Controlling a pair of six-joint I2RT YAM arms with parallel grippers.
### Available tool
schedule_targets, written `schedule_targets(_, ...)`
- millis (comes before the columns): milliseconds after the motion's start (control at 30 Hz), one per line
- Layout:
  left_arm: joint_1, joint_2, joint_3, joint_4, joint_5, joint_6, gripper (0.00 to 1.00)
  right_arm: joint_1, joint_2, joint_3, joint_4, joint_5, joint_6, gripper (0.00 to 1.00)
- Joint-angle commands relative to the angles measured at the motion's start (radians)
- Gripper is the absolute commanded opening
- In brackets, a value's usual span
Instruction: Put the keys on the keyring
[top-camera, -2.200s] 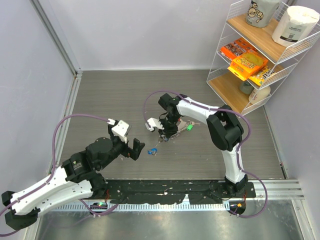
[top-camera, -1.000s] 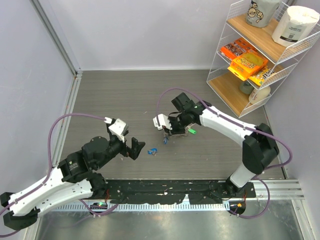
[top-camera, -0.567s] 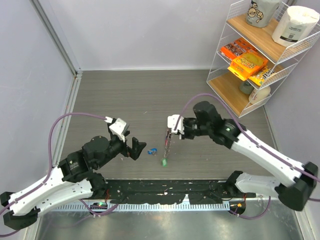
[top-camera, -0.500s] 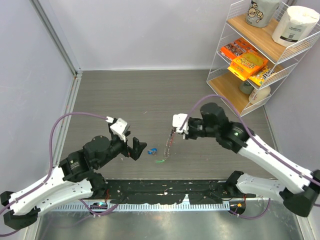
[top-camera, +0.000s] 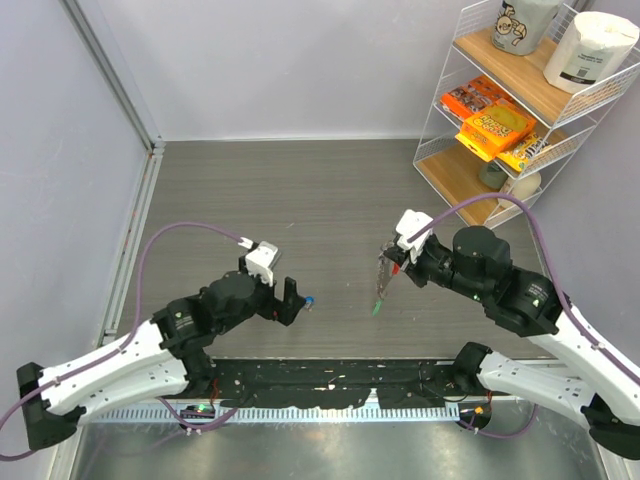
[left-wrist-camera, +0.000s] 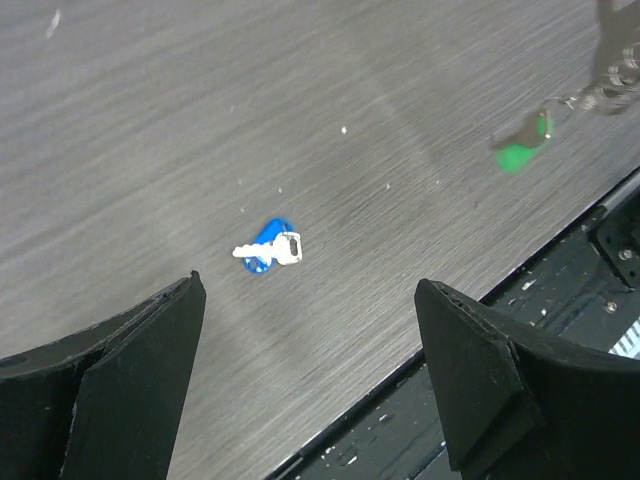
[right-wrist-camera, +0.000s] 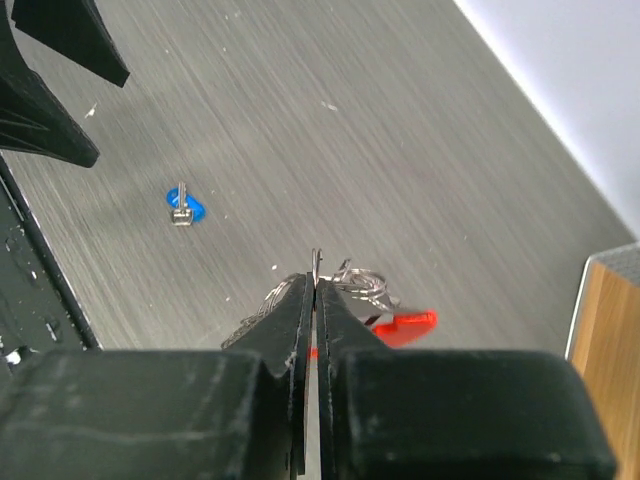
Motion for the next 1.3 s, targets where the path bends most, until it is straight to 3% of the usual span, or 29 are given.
schedule_targets(0, -0.002, 0.088, -0.015, 0.044, -0.046, -0.146, 0.93, 0.004, -0.044, 0.007, -0.032, 0.081, 0.113, 0.05)
schedule_targets(333, -0.002, 0.407, 0.090, -0.008, -0.067, -0.295, 0.84, 0.002, -0.107, -0.062, -0.077, 0.140, 0.193, 0.06)
schedule_targets(700, 0.001, 0.676, 0.245, -0.036, -0.066, -0.301, 0.77, 0.004, -0.124, -0.116, -0.049, 0.111, 0.210, 0.06)
schedule_targets(867, 0.032, 0.751, 0.274, -0.028, -0.026, -0.312, 0.62, 0.002, -0.121, -0.131, -0.043, 0.104, 0.210, 0.06)
schedule_targets(1267, 0.093, 0.819, 0.288, -0.031, 0.029, -0.310, 0.56, 0.002, -0.106, -0.120, -0.034, 0.066, 0.213, 0.05)
